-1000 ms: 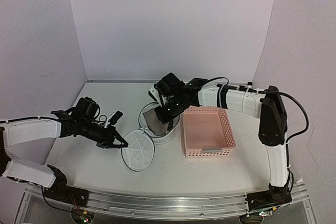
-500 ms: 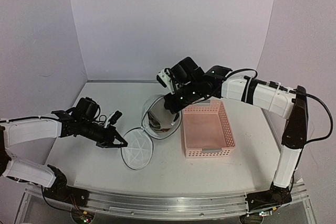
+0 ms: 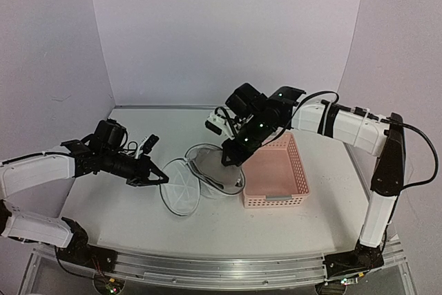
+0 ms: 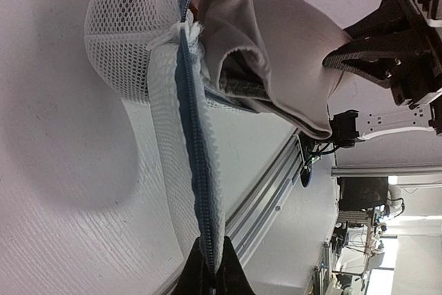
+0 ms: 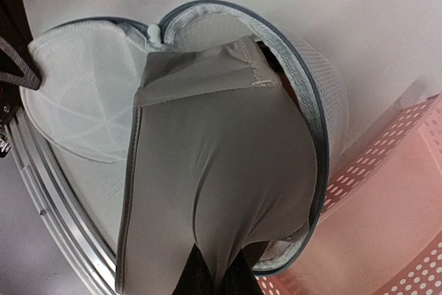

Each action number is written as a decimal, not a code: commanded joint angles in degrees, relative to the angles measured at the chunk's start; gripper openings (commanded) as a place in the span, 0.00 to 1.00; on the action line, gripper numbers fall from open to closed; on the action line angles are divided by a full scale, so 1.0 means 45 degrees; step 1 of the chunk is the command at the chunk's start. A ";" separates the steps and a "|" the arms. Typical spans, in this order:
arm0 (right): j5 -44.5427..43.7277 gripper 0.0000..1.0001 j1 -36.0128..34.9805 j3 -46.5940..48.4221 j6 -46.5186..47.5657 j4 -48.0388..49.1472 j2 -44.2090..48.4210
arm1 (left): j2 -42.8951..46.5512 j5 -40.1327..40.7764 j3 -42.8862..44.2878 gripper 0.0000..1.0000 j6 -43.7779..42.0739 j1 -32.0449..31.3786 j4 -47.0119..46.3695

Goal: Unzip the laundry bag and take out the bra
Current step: Pick up the bra from the laundry bag, then place the bra in the bin.

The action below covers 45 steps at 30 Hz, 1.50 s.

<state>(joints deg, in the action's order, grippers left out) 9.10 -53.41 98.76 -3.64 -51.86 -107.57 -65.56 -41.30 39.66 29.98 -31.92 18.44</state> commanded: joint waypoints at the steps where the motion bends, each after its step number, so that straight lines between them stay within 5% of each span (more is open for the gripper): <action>1: 0.1446 0.00 -0.0055 -0.0193 0.0695 -0.0768 0.0681 | 0.0279 -0.0276 0.0625 0.00 0.0135 0.0082 -0.0544; 18: -0.0562 0.00 0.0172 0.1458 0.0011 -0.0563 0.3559 | 0.0116 -0.0090 0.0229 0.00 0.0098 0.0081 -0.0631; 36: -0.8630 0.00 0.0632 0.3677 0.1032 -0.0270 0.4111 | -0.0177 -0.0080 0.0016 0.00 -0.0173 0.0082 -0.0649; 45: -0.9359 0.00 0.2043 0.3203 0.2144 0.1836 0.3479 | -0.0188 -0.0081 0.0005 0.00 -0.0197 0.0082 -0.0651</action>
<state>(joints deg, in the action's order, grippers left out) -29.43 -46.19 113.40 3.22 -51.88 -90.96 -66.54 -41.80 39.59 30.00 -31.83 18.00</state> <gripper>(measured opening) 0.042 0.028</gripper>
